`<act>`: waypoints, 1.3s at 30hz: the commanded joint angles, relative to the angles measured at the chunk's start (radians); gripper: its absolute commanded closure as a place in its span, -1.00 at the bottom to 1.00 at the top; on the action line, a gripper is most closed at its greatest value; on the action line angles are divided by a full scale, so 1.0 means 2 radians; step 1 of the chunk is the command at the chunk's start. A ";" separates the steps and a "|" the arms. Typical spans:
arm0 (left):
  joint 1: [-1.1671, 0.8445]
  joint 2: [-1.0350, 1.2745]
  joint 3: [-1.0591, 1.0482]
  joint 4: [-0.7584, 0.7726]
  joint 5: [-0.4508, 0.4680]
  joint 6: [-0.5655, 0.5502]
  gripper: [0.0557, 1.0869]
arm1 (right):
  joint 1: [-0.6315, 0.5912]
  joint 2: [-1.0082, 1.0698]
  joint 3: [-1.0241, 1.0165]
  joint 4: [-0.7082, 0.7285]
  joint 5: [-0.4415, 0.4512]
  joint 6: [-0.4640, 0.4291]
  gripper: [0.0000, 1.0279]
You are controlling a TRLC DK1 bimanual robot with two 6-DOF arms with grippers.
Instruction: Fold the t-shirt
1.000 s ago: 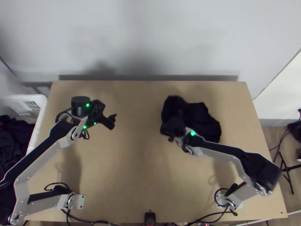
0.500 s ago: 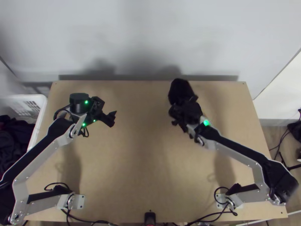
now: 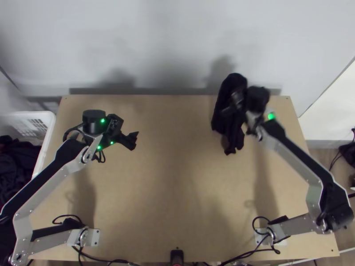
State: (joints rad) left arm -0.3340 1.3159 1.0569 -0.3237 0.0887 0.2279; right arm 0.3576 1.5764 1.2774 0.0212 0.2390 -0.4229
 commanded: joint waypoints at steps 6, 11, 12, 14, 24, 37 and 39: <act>0.001 -0.004 0.002 -0.007 -0.001 -0.005 -0.90 | -0.040 0.029 0.147 -0.073 -0.057 0.087 0.94; 0.002 -0.011 0.002 -0.011 -0.001 -0.005 -0.90 | -0.020 0.047 0.199 -0.093 -0.053 0.100 0.94; 0.003 -0.012 0.000 -0.011 -0.001 -0.005 -0.90 | -0.016 0.051 0.202 -0.093 -0.053 0.103 0.94; 0.004 -0.014 -0.002 -0.011 -0.001 -0.005 -0.90 | -0.009 0.060 0.207 -0.092 -0.052 0.109 0.94; 0.001 -0.013 -0.010 -0.011 -0.001 -0.004 -0.90 | -0.045 0.126 0.221 -0.075 -0.054 0.148 0.94; -0.006 0.004 -0.012 -0.002 -0.001 -0.007 -0.90 | -0.226 0.085 0.006 -0.022 -0.172 0.151 0.94; -0.008 0.005 -0.011 -0.002 -0.001 -0.006 -0.90 | -0.246 0.085 -0.014 -0.004 -0.187 0.148 0.94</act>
State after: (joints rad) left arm -0.3405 1.3102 1.0283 -0.3313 0.0883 0.2173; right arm 0.0177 1.7618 1.4113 -0.0486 -0.0380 -0.1089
